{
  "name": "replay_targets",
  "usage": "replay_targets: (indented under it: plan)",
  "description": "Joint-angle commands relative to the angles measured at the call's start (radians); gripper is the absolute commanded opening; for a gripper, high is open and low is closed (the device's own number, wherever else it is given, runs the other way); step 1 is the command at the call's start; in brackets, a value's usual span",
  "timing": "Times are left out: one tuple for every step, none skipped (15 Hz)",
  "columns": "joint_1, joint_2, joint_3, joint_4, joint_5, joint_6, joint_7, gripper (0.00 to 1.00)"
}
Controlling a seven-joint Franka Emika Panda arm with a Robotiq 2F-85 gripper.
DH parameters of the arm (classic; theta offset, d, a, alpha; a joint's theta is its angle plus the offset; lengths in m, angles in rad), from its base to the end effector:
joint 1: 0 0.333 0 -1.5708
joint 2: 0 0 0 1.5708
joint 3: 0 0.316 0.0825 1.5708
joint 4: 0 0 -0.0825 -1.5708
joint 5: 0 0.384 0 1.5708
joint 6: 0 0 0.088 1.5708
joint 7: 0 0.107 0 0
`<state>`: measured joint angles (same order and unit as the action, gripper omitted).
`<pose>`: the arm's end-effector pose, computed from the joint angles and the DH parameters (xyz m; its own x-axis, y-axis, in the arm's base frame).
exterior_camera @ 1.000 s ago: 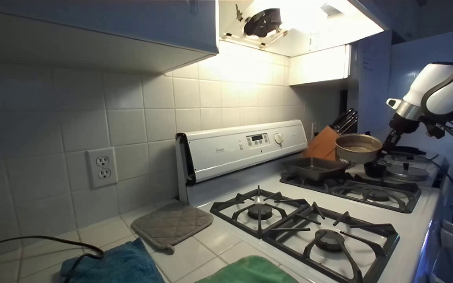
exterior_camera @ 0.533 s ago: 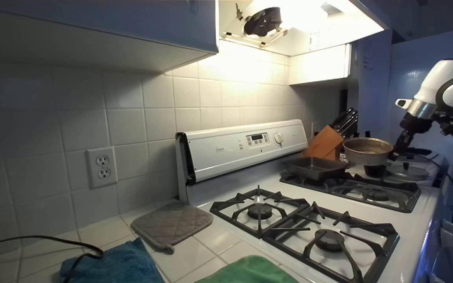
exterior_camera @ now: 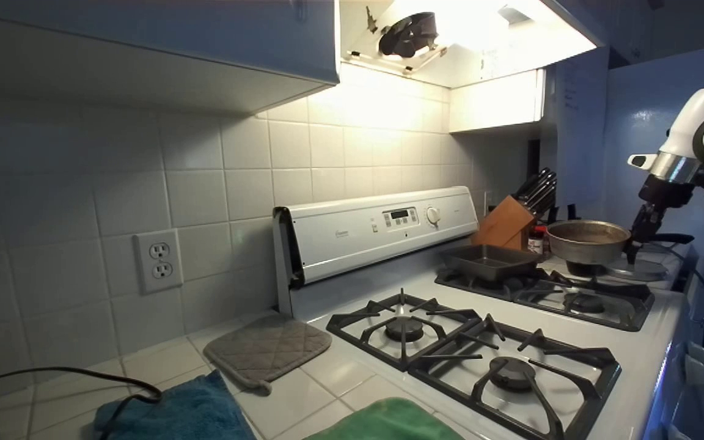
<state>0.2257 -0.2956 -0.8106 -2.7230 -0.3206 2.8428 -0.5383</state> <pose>0.3678 -0.2099 0.3253 0.9193 0.2422 0.3102 0.2000 -0.9663 0.1619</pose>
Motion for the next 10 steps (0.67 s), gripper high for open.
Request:
replay_targets:
  plan:
    - [-0.085,-0.040,0.094,-0.042,0.089,-0.022,-0.086,0.11]
    - [-0.031,-0.045,0.038,-0.036,0.053,-0.029,-0.057,0.11]
    - [-0.017,-0.028,0.034,-0.024,0.071,-0.031,-0.064,0.11]
    - [-0.012,-0.024,0.033,-0.025,0.072,-0.028,-0.059,0.11]
    - [-0.004,-0.020,0.028,-0.025,0.074,-0.021,-0.059,0.11]
    - [0.008,-0.015,0.019,-0.025,0.079,-0.010,-0.063,0.11]
    - [0.019,-0.009,0.010,-0.025,0.084,-0.004,-0.067,0.11]
    - [0.026,-0.006,0.004,-0.025,0.085,-0.005,-0.065,0.11]
    - [0.031,0.002,-0.002,-0.025,0.085,-0.003,-0.061,0.11]
    - [0.037,0.008,-0.009,-0.025,0.086,-0.002,-0.061,0.11]
